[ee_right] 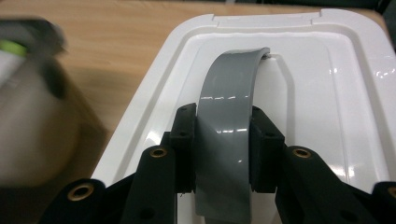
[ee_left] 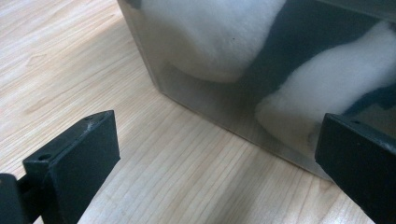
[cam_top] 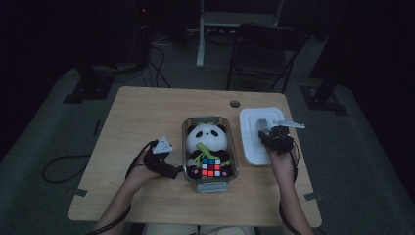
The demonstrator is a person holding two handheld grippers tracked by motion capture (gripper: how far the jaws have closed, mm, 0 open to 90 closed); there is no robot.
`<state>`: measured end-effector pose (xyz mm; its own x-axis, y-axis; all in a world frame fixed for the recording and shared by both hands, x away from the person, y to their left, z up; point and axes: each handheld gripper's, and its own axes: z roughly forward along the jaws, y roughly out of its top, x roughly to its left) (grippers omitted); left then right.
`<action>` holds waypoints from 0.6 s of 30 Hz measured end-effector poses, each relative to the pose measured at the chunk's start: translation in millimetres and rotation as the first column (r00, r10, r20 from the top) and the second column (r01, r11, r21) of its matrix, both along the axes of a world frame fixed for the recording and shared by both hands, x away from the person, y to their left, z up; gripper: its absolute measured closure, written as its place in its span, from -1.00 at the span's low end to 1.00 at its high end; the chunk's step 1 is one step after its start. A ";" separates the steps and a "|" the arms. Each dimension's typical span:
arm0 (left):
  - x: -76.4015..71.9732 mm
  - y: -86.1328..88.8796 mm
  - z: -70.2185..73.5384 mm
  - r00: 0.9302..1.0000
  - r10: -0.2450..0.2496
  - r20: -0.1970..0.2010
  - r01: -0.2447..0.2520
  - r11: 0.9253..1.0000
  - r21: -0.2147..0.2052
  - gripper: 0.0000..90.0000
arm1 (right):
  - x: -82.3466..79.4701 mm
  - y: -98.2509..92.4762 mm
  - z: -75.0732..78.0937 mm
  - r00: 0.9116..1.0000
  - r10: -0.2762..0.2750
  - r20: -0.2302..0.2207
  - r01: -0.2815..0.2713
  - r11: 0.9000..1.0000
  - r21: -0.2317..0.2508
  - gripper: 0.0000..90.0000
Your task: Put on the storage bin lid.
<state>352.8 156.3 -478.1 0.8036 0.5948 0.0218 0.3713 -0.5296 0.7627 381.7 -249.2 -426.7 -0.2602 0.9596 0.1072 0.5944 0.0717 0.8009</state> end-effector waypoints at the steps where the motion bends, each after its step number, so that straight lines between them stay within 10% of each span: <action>1: 0.7 -1.0 -0.4 1.000 -0.002 -0.001 0.002 1.000 0.001 -0.99 | -1.6 0.3 5.5 1.000 0.001 0.012 -0.001 1.000 -0.002 0.51; 18: 8.8 -33.6 2.0 0.998 -0.061 0.004 0.061 0.998 0.026 -0.99 | -28.6 34.8 76.0 0.971 0.171 0.169 -0.186 0.980 0.078 0.52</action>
<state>361.6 122.6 -476.1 0.8384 0.5436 0.0408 0.3338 -0.5710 0.7500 353.1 -214.4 -350.7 -0.4472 0.8840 0.1359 0.4414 0.0860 0.8932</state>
